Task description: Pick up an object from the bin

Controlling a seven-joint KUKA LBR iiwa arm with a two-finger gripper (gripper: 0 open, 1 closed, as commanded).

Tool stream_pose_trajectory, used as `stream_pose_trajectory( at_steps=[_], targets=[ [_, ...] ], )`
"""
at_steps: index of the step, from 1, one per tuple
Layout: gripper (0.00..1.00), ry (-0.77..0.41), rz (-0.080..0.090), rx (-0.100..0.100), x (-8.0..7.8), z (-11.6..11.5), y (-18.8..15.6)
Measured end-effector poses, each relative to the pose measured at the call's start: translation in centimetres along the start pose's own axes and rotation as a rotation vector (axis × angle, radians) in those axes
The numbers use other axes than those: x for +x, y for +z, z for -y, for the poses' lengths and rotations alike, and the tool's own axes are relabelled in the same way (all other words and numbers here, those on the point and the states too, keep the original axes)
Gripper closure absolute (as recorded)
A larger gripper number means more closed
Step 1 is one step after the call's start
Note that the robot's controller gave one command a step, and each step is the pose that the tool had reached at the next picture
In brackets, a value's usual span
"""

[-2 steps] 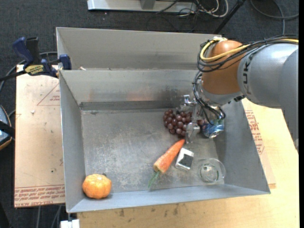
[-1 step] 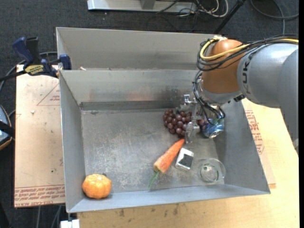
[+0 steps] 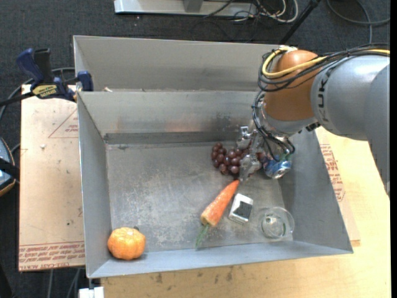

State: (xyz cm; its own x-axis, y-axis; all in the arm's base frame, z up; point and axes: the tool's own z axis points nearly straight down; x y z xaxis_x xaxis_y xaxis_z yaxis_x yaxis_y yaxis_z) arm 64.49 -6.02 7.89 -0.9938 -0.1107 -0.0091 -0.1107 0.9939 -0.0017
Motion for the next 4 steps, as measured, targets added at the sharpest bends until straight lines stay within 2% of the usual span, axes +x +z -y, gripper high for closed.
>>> stream_pose_trajectory(
  at_steps=[2,3,4],
  targets=[
    [1.0,0.0,-0.005,-0.001,0.1,0.0,-0.4],
    [1.0,0.0,-0.013,-0.003,0.3,-0.1,-2.1],
    [1.0,0.0,-0.008,-0.002,0.1,-0.1,-4.2]
  ],
)
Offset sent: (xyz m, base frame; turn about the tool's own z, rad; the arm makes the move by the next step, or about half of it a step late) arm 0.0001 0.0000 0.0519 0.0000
